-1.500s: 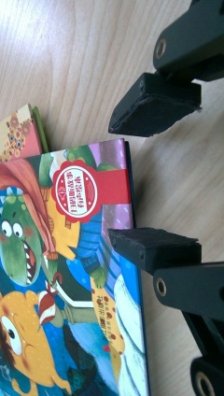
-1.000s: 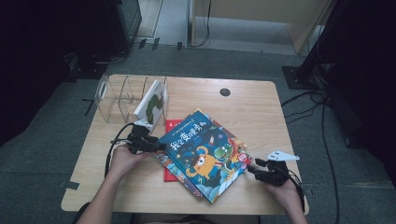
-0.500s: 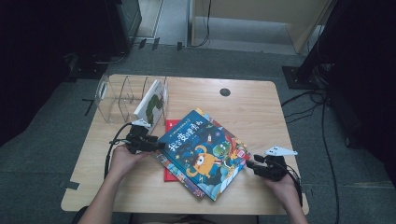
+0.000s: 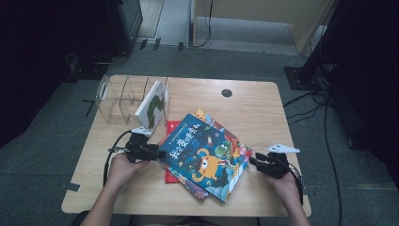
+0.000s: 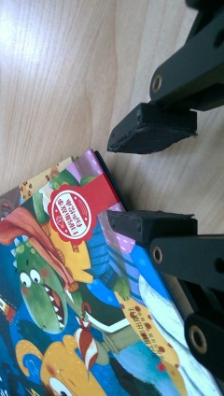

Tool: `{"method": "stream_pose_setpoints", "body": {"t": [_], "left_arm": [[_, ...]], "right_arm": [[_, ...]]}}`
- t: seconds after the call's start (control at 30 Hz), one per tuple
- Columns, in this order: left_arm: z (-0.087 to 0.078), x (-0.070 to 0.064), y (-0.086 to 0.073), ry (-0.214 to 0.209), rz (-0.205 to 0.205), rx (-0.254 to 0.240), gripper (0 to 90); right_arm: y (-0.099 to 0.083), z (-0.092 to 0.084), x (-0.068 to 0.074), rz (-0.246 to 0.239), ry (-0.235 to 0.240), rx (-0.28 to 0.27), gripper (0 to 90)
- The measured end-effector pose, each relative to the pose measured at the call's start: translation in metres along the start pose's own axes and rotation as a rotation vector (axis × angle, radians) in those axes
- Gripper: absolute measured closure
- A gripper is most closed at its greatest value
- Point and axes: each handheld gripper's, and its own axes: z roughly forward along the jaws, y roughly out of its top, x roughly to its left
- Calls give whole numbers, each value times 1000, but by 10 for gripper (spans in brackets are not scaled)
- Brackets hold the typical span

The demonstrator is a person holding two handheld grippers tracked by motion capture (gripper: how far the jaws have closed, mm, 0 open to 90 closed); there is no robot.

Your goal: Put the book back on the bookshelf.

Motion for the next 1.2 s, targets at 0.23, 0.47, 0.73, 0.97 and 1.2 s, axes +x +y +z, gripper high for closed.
{"method": "stream_pose_setpoints", "body": {"t": [0.23, 0.47, 0.73, 0.97, 1.2], "left_arm": [[-2, -9, -7, -5, -1, 13, 456], [-4, -15, -13, -4, -4, 5, 412], [-8, -19, -19, 2, -12, 9, 409], [-9, -19, -23, 57, -6, 6, 383], [-13, -14, -25, 95, -21, -33, 399]], "right_arm": [[6, 5, -3, 0, -7, -7, 643], [13, 11, -4, -3, -9, -7, 664], [20, 19, -3, -23, -6, -4, 740], [28, 26, -3, -14, 16, 5, 771], [31, 27, -1, -21, 11, -3, 788]]}}
